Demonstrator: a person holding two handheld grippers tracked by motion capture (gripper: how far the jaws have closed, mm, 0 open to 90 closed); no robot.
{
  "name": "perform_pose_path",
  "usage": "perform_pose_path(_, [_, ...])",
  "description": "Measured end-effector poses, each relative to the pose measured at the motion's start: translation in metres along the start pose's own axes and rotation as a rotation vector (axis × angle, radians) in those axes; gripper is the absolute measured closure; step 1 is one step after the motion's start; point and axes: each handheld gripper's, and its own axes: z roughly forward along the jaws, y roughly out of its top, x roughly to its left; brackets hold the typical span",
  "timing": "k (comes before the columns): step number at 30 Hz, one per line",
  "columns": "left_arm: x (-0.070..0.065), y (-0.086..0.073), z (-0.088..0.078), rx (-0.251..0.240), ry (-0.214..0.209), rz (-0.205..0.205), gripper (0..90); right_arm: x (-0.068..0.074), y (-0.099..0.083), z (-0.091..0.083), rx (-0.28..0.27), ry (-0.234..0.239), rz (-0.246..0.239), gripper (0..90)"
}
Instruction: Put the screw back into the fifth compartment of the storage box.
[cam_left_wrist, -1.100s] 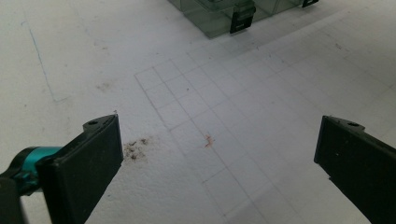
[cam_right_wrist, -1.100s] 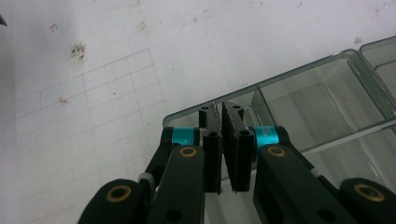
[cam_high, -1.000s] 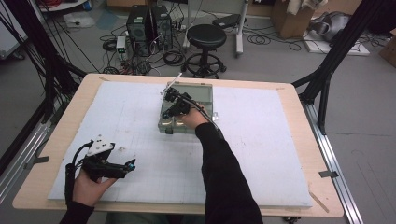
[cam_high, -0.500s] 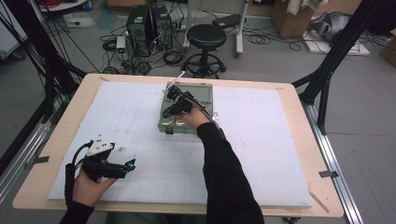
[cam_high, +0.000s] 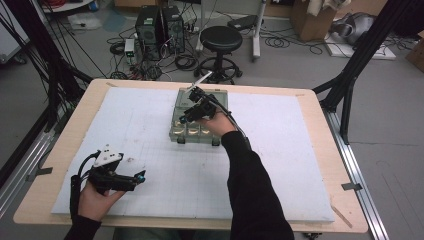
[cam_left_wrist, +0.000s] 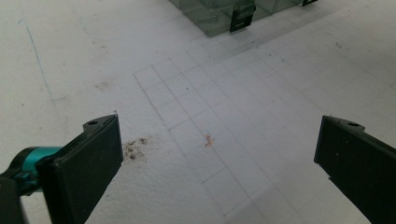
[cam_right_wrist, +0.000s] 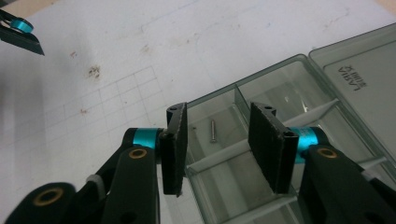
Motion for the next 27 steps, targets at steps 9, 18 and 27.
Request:
perform_pose_path(9, [-0.001, 0.0, -0.001, -0.001, -0.001, 0.004, 1.7, -0.003, -0.023, -0.023, -0.05, -0.037, 0.052, 41.2])
perform_pose_path(18, [-0.001, -0.001, -0.003, 0.0, 0.006, 0.005, 1.7, 0.0, -0.035, -0.042, -0.07, -0.055, 0.08, 23.4])
perform_pose_path(27, [-0.002, -0.001, -0.003, -0.003, 0.005, 0.004, 1.7, 0.008, -0.043, -0.058, -0.104, -0.078, 0.056, 15.7])
